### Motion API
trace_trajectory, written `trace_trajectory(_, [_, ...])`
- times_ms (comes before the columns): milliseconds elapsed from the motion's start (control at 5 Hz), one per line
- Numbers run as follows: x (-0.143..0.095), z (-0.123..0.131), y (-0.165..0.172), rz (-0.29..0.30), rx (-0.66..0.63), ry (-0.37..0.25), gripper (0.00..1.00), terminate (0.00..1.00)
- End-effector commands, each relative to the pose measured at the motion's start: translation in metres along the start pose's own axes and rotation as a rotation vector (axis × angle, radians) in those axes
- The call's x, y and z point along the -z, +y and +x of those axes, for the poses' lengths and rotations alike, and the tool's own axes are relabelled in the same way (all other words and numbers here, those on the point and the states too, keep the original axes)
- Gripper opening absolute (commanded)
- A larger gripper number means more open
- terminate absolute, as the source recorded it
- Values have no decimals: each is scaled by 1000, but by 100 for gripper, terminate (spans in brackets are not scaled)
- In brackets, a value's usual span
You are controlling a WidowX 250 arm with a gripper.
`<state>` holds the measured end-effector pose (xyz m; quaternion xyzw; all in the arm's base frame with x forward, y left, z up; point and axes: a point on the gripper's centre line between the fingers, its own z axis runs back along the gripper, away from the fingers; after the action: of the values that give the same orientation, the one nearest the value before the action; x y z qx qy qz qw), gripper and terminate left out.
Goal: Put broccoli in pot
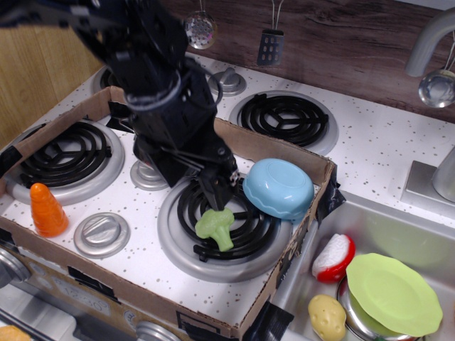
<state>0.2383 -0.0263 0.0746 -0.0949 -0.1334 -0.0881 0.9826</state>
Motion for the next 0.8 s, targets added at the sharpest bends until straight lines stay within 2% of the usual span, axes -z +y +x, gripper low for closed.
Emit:
trace_trajectory(0, [9, 6, 7, 14, 2, 15, 100, 0])
trace_trajectory(200, [24, -3, 0, 36, -31, 25, 100, 0])
trace_trajectory(600, [58, -9, -14, -40, -52, 15, 100, 0])
